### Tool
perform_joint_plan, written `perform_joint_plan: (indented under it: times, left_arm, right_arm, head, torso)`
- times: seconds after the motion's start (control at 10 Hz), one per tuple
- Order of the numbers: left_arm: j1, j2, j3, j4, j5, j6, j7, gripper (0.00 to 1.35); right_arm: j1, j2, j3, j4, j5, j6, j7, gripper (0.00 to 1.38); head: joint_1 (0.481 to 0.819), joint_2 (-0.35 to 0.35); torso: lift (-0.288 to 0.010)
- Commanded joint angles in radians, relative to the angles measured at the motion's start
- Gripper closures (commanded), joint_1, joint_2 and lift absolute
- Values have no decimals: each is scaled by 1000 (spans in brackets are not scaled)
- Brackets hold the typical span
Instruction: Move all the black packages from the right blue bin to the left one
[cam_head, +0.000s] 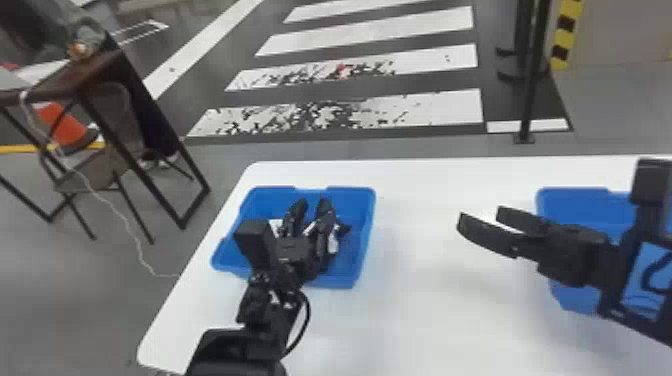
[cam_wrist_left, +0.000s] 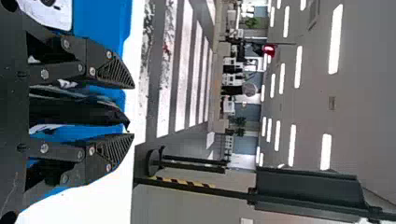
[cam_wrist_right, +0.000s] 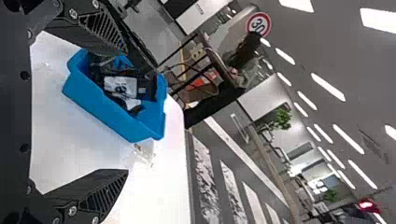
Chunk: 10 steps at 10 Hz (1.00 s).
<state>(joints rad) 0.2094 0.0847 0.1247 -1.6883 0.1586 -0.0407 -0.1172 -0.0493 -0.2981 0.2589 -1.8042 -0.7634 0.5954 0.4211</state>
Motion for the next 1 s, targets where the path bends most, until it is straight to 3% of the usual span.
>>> perform_joint_plan:
  times: [0.0,0.1,0.3,0.5,0.6,0.7,0.9]
  left_arm:
    - [19,0,-41,-2,35,-180,-15,127]
    - [56,-2,-87,-48,83,-276,-15,266]
    - [178,-3,-131,-186,23,-372,24,335]
    - [259,-8,-159,-198,27,-367,57,335]
    - [311,3,-189,-225,43,-357,59,335]
    - [345,9,-205,-267,53,-286,59,335]
    - [392,-3,-181,-345,3,-234,94,331]
  right_arm:
    - [64,14,-83,-21,53,-102,13,127]
    - [130,28,-151,-82,125,-176,13,117]
    - [258,48,-223,-170,235,-313,11,117]
    - [381,68,-245,-232,271,-399,-38,117]
    - [444,83,-281,-276,329,-431,-55,122]
    - [513,103,-321,-313,357,-456,-73,124]
    - [636,146,-389,-381,416,-507,-107,125]
  head:
    - [695,315]
    - [695,269]
    - [695,190]
    - [695,119]
    - [695,100]
    - [695,76]
    - [695,18]
  torso:
    - [-140]
    - [-140]
    - [-140]
    - [-140]
    - [-140]
    - [-140]
    - [-140]
